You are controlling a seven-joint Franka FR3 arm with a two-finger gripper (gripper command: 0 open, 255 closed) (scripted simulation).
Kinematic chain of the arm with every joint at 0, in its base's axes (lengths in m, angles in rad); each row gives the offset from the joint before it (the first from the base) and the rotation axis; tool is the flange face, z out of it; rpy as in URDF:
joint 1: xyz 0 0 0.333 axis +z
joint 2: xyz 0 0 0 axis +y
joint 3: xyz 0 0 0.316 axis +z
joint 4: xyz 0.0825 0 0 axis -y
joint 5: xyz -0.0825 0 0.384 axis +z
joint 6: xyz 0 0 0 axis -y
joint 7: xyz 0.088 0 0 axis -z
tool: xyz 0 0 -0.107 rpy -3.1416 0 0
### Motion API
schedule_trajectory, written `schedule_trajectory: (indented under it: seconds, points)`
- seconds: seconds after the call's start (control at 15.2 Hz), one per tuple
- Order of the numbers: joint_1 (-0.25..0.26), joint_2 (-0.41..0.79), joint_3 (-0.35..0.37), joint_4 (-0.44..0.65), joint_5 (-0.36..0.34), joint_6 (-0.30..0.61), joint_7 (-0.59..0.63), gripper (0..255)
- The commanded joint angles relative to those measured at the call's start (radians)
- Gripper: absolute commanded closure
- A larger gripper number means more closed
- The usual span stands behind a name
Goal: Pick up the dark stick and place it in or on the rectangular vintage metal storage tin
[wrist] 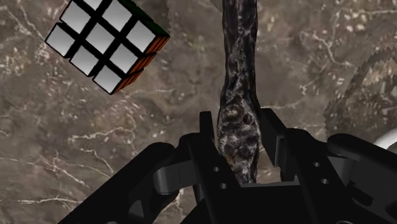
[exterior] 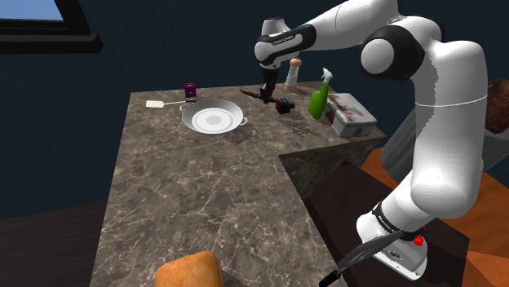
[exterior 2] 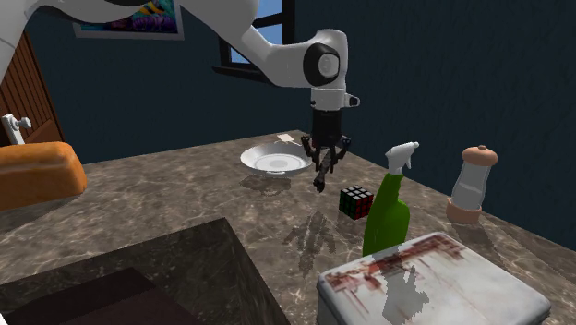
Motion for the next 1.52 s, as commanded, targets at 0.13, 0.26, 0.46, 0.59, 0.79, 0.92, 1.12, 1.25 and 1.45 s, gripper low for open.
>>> schedule_trajectory:
  seconds: [0.13, 0.26, 0.46, 0.59, 0.79, 0.92, 1.12, 1.25, 1.45]
  points:
    - [0.002, -0.023, -0.002, 0.019, -0.003, -0.042, 0.001, 255]
    - [0.002, -0.032, -0.003, 0.032, -0.005, -0.064, 0.001, 255]
    - [0.002, -0.044, -0.004, 0.053, -0.007, -0.098, 0.001, 255]
    - [0.002, -0.052, -0.005, 0.069, -0.008, -0.121, 0.001, 255]
    - [0.002, -0.061, -0.006, 0.095, -0.01, -0.156, 0.001, 255]
    - [0.002, -0.067, -0.007, 0.114, -0.011, -0.18, 0.001, 255]
    - [-0.014, -0.123, -0.018, 0.031, -0.016, -0.152, -0.029, 255]
    - [-0.031, -0.174, -0.03, -0.046, -0.022, -0.124, -0.059, 255]
    - [-0.058, -0.241, -0.05, -0.146, -0.031, -0.089, -0.107, 255]
